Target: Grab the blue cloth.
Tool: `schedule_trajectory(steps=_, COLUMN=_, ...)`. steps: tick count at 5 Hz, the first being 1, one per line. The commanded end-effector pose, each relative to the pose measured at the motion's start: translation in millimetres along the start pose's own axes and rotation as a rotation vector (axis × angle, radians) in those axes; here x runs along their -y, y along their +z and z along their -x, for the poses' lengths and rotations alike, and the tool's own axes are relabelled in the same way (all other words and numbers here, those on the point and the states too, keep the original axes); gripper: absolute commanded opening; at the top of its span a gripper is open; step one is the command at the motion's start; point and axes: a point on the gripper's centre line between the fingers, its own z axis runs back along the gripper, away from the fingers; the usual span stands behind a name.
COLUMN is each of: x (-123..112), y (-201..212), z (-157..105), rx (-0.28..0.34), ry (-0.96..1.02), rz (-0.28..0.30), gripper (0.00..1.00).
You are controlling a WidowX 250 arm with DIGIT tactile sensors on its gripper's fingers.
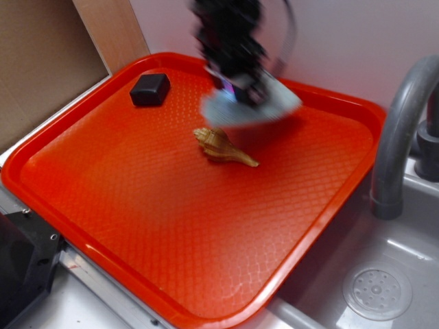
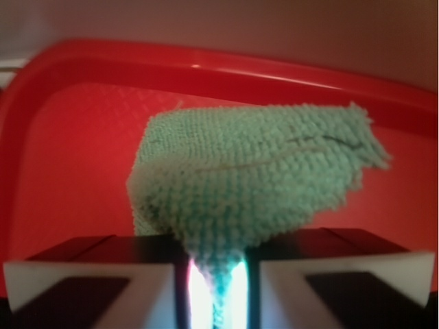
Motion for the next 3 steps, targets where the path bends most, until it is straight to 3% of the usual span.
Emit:
schedule_trajectory(steps=1, x=-44.8, y=128.9, z=31.9, rx=0.052, ry=0.376, rz=0.054, gripper=0.0)
schedule_trajectory(steps=2, x=-51.3, y=138.9, z=68.8, rx=0.052, ry=0.36, rz=0.091, gripper=0.0)
schedule_trajectory(steps=3, x=-48.0, y=125.7, z=79.8, rx=0.073, ry=0.371, rz=0.014, gripper=0.0)
